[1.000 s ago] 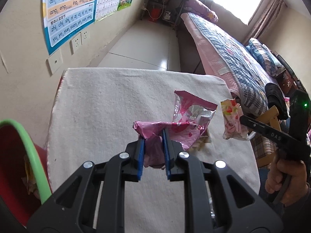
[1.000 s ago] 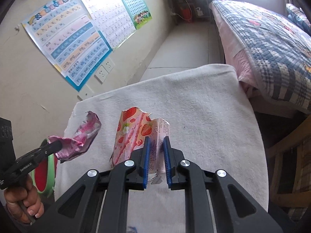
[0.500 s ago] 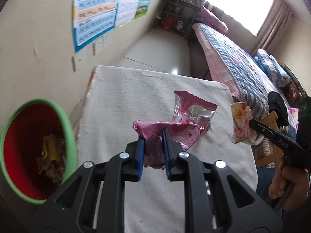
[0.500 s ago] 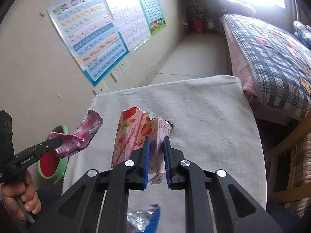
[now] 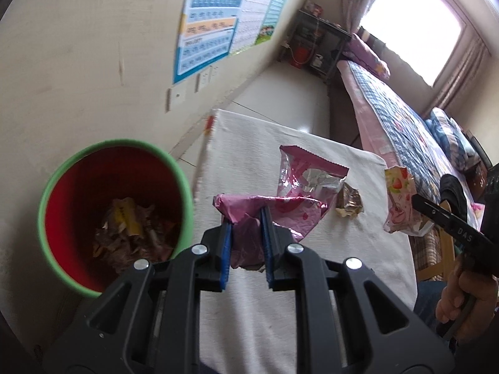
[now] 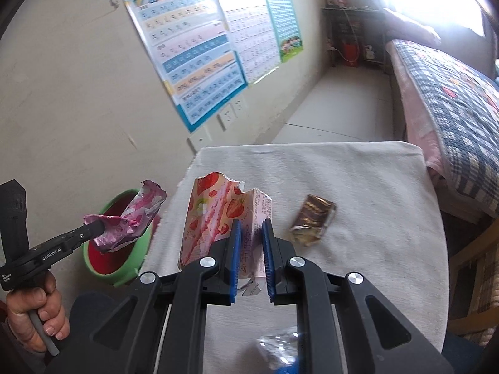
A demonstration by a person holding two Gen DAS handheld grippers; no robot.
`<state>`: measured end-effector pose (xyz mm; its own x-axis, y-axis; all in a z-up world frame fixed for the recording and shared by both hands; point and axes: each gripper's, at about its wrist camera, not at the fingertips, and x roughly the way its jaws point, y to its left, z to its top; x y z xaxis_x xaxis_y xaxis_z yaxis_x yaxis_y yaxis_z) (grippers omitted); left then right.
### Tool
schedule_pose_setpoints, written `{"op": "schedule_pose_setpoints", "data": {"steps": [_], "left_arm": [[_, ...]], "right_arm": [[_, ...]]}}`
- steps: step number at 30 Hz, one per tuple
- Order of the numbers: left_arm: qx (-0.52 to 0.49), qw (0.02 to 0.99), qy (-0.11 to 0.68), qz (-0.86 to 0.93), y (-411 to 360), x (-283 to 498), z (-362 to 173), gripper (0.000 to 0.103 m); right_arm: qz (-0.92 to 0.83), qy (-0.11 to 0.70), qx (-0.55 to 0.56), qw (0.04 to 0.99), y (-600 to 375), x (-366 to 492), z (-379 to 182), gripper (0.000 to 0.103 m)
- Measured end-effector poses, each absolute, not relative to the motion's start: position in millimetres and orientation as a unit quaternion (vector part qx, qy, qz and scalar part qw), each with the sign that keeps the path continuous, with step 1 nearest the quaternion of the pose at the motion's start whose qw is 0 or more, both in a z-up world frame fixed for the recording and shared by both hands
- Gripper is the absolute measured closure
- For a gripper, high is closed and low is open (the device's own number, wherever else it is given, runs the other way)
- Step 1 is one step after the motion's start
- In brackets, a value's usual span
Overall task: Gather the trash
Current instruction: 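Carry the pink wrapper and strawberry box over the red bucket and release both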
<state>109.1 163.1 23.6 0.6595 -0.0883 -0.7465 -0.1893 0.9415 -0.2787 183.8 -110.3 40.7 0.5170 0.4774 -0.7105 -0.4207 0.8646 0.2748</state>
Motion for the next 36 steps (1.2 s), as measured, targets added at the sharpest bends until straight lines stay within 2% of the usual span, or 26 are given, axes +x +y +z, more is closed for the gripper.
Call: {"op": "schedule_pose_setpoints", "data": {"steps": [17,36], "left_arm": [[-0.204,0.891,0.390,0.109,250.1,59.6,30.1,0.087],[-0.229,0.872,0.390,0.185,315.7,28.3,18.3,0.086]], "right_arm": [[0.340,0.409,-0.001,0.847,-4.6,168.9,49.5,0.090],[0.403,0.413,-0.051,0.815,122.0,159.2,30.0,0.090]]}}
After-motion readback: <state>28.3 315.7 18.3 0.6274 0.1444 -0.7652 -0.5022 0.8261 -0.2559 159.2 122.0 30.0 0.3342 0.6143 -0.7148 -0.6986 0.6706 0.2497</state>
